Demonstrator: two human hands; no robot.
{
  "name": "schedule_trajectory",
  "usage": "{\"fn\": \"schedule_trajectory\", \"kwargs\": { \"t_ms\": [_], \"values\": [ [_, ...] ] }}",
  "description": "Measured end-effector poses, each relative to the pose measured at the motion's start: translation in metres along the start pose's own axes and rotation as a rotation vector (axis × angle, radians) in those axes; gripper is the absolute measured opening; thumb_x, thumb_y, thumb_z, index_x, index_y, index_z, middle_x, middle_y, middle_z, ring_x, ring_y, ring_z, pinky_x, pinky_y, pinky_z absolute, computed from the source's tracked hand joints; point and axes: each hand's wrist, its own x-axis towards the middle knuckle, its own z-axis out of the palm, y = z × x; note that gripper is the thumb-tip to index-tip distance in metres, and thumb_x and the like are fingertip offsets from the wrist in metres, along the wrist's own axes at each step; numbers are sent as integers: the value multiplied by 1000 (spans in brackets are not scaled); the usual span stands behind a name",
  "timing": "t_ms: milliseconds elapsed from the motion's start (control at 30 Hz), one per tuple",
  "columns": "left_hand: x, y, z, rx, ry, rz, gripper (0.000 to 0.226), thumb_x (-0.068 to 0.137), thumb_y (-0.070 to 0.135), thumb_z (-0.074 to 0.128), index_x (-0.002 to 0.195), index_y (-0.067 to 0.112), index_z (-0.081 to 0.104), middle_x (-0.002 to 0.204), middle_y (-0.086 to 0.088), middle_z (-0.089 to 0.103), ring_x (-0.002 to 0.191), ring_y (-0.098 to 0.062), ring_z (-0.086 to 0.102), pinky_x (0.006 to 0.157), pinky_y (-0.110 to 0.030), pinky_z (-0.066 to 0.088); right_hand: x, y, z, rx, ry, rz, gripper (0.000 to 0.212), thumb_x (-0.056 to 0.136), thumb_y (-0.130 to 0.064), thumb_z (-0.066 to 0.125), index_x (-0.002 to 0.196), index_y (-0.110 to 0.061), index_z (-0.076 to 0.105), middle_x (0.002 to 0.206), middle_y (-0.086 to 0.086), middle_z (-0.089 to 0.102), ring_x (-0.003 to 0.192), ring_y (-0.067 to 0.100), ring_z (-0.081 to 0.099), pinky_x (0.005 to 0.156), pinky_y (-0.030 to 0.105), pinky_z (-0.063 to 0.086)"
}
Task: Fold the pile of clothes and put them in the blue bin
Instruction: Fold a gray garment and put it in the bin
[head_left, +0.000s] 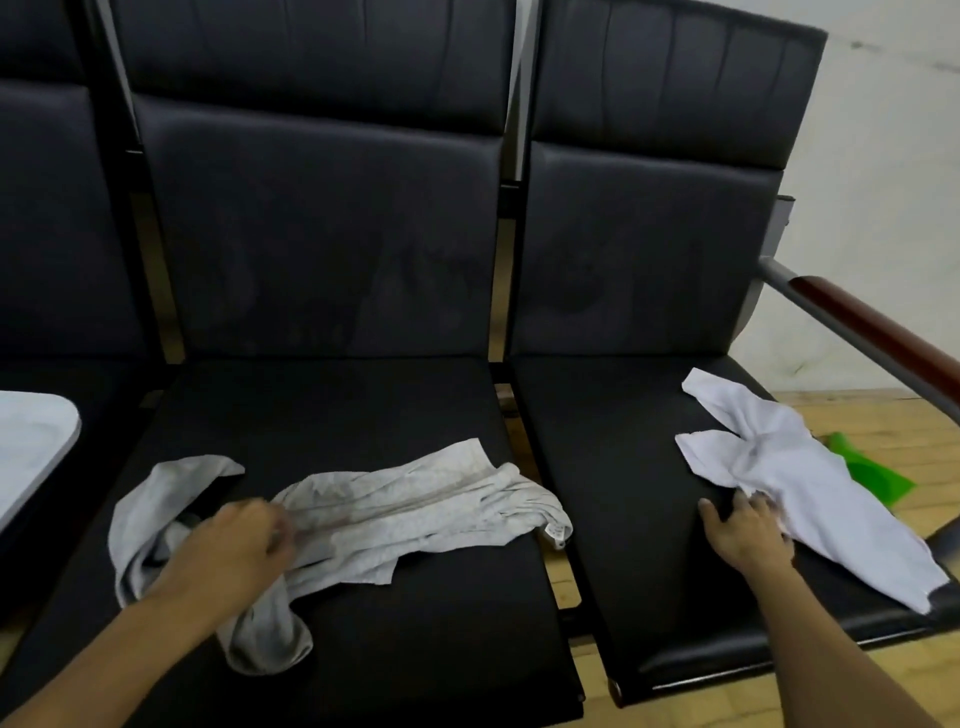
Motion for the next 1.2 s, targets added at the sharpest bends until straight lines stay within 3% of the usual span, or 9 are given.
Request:
{"fn": "schedule_trajectory", "kwargs": {
  "t_ms": [167, 333, 433, 500, 633, 767, 1033, 1133, 1200],
  "values": [
    [6, 19, -14, -282, 221, 20, 13, 87, 8, 67, 88, 20, 73, 70, 6, 62, 65, -12, 59, 65, -25, 48, -12, -28, -2, 201, 45, -199, 32, 100, -19, 52, 118, 6, 64, 125, 28, 61, 121, 42, 54, 103, 42, 39],
    [5, 37, -43, -565, 305, -23, 21, 86, -5, 57, 89, 15, 61, 70, -7, 60, 48, -22, 53, 35, -20, 39, -78, -108, -9, 299, -280, -468, 25, 98, -30, 58, 103, -13, 76, 104, 1, 74, 100, 18, 66, 92, 35, 52],
    [4, 30, -55, -622, 317, -58, 25, 90, -5, 50, 98, 17, 60, 70, -10, 60, 51, -19, 50, 44, -26, 42, -115, -148, -12, -52, -102, -590, 24, 97, -32, 55, 106, -16, 71, 105, -2, 68, 97, 18, 66, 80, 32, 52],
    [3, 25, -60, -611, 304, -67, 23, 91, 2, 51, 102, 17, 63, 65, -5, 60, 49, -14, 50, 44, -25, 43, -141, -172, -18, 35, -6, -672, 22, 98, -27, 52, 110, -17, 68, 108, -1, 65, 94, 18, 65, 77, 30, 52],
    [-5, 12, -71, -456, 62, -81, 18, 87, 22, 69, 103, 27, 65, 88, 1, 66, 71, -10, 63, 57, -19, 46, -179, -212, -14, 98, -228, -920, 33, 98, -28, 53, 130, -22, 57, 126, -2, 58, 104, 16, 61, 85, 29, 51],
    [-12, -3, -71, -128, 97, -52, 5, 86, 36, 68, 88, 31, 69, 88, 5, 66, 84, -18, 64, 74, -36, 55, -152, -211, -15, -122, -318, -785, 50, 96, -37, 54, 143, -25, 43, 145, 0, 43, 128, 22, 48, 101, 39, 45],
    [-19, 21, -70, -112, 58, 165, 27, 97, 38, 52, 76, 35, 67, 61, 7, 64, 58, -9, 61, 57, -28, 49, -91, -155, -27, 95, -65, -266, 84, 96, -43, 55, 157, -18, 2, 143, 20, 38, 126, 39, 46, 101, 47, 43],
    [-19, 42, -66, -417, -18, 299, 28, 94, 44, 54, 74, 33, 69, 57, 5, 62, 50, -6, 57, 55, -31, 50, -88, -152, -30, 241, -150, -310, 73, 86, -39, 66, 149, -23, 33, 115, 11, 58, 105, 28, 60, 95, 46, 51],
    [-24, 54, -66, -563, -83, 381, 52, 80, 75, 52, 84, 28, 73, 60, 2, 64, 54, -7, 57, 55, -31, 50, -105, -155, -35, 340, -391, -563, 67, 79, -41, 77, 139, -33, 48, 128, -6, 54, 115, 10, 51, 99, 34, 49]
  ]
}}
